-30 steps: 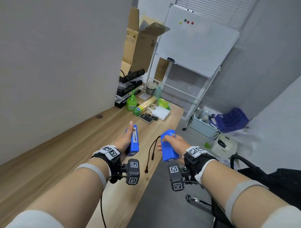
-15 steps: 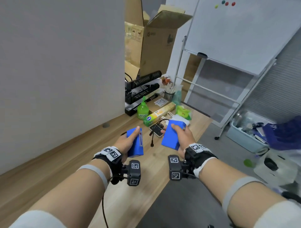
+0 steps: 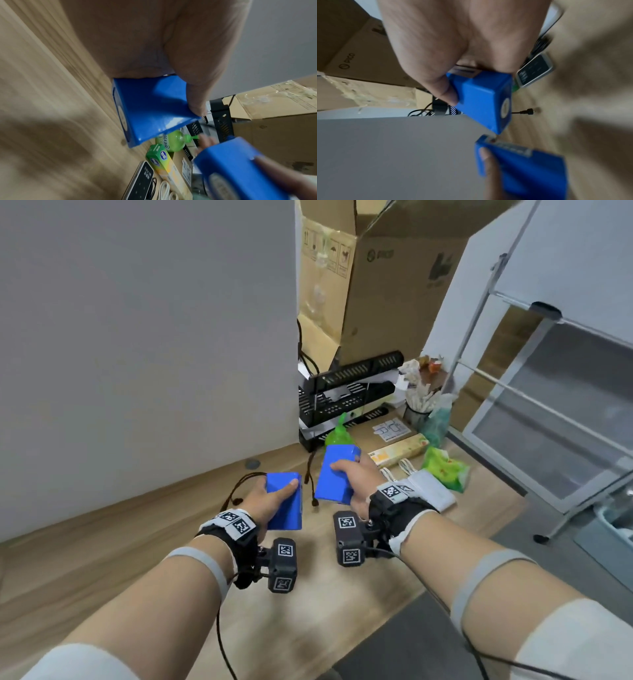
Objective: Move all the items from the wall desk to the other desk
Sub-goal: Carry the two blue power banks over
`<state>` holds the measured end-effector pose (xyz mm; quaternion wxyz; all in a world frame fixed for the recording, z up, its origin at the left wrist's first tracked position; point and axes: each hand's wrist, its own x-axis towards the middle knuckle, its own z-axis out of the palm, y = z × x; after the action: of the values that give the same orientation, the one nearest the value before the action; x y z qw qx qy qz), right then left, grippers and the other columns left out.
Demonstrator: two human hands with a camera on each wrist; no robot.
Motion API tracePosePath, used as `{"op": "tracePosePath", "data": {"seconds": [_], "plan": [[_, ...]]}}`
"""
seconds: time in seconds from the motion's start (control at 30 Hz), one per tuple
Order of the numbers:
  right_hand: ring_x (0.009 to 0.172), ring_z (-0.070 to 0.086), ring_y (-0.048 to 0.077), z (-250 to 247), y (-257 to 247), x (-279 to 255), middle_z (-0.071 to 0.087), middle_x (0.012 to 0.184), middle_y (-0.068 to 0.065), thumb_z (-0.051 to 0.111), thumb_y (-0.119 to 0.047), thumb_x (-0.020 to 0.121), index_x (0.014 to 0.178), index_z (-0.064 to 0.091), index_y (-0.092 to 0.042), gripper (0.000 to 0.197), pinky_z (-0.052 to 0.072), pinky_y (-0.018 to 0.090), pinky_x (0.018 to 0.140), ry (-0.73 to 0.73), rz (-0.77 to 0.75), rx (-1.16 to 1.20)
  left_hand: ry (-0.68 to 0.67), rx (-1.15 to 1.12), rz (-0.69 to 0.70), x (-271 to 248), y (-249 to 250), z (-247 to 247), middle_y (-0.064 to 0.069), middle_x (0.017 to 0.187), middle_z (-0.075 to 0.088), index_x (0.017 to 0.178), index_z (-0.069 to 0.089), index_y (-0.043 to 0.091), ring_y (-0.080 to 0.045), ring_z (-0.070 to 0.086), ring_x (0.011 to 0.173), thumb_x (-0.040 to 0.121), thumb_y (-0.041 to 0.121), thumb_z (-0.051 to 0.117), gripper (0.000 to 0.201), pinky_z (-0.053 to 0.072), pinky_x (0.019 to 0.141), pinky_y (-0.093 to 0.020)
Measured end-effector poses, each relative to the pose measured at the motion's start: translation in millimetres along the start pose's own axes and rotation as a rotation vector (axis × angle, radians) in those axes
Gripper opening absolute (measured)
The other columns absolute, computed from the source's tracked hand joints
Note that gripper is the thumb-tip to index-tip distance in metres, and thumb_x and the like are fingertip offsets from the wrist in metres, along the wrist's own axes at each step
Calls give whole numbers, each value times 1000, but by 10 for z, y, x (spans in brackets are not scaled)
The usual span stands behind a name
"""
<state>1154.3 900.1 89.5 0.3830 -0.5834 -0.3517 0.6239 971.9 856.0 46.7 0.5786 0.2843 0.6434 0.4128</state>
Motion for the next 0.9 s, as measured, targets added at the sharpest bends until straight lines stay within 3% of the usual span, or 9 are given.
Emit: {"op": "tracePosePath", "data": {"seconds": [0.1,0.17,0.27,0.33,0.37,0.47,0.57,0.7,0.9], "plan": [[105,67,34,183,-256,279,68,117,14,62,-7,93,118,57,-15,28,56,52,89,-102,-52,187,-17,-85,-3,312,25,7,-15,116,69,120,53,11,-36,66,107,74,39,83,62,55,88,-58],[102,69,30,246,-251,554,69,115,11,65,-16,92,112,59,-22,22,56,49,89,-97,-60,84,-13,-114,-31,517,3,43,-13,115,71,122,54,12,-35,68,105,73,41,85,65,56,86,-58],[100,69,35,244,49,1071,70,111,15,72,-33,76,96,61,-24,24,54,55,92,-27,25,-245,1,-100,-73,851,-140,79,-13,114,71,122,53,12,-34,69,102,69,44,85,70,56,87,-58],[101,67,36,162,488,1580,69,111,15,73,-39,59,104,62,-16,52,54,54,92,-19,122,-421,52,-57,-116,1120,-358,24,-14,117,68,124,50,12,-36,67,104,79,38,79,60,54,90,-59],[101,67,36,143,667,1748,69,110,15,71,-40,54,107,60,-12,60,54,54,90,-18,165,-481,68,-31,-144,1322,-552,-33,-14,120,67,127,49,13,-36,66,106,74,44,78,68,53,92,-58],[95,68,34,204,774,1794,67,104,16,67,-32,64,102,56,-11,45,56,47,86,-43,257,-665,118,30,-258,1796,-1125,-202,-11,123,66,133,49,21,-33,66,106,50,64,72,97,53,95,-53],[90,68,30,353,675,1765,69,103,15,67,-21,76,90,57,-14,18,56,40,80,-108,253,-791,129,115,-279,1537,-853,-151,-12,125,63,138,43,15,-33,63,108,77,42,70,72,51,97,-48],[106,64,33,508,741,1986,63,125,13,63,-20,82,128,52,-12,47,52,43,95,-135,185,-798,127,131,-240,1523,-717,-70,-16,127,62,136,40,5,-35,63,110,92,19,66,53,52,96,-49],[114,61,33,617,600,2170,61,129,12,60,-19,91,133,51,-9,43,49,45,99,-159,92,-802,175,139,-242,1646,-710,-42,-9,132,60,136,43,9,-30,62,115,88,28,70,59,53,97,-47]]}}
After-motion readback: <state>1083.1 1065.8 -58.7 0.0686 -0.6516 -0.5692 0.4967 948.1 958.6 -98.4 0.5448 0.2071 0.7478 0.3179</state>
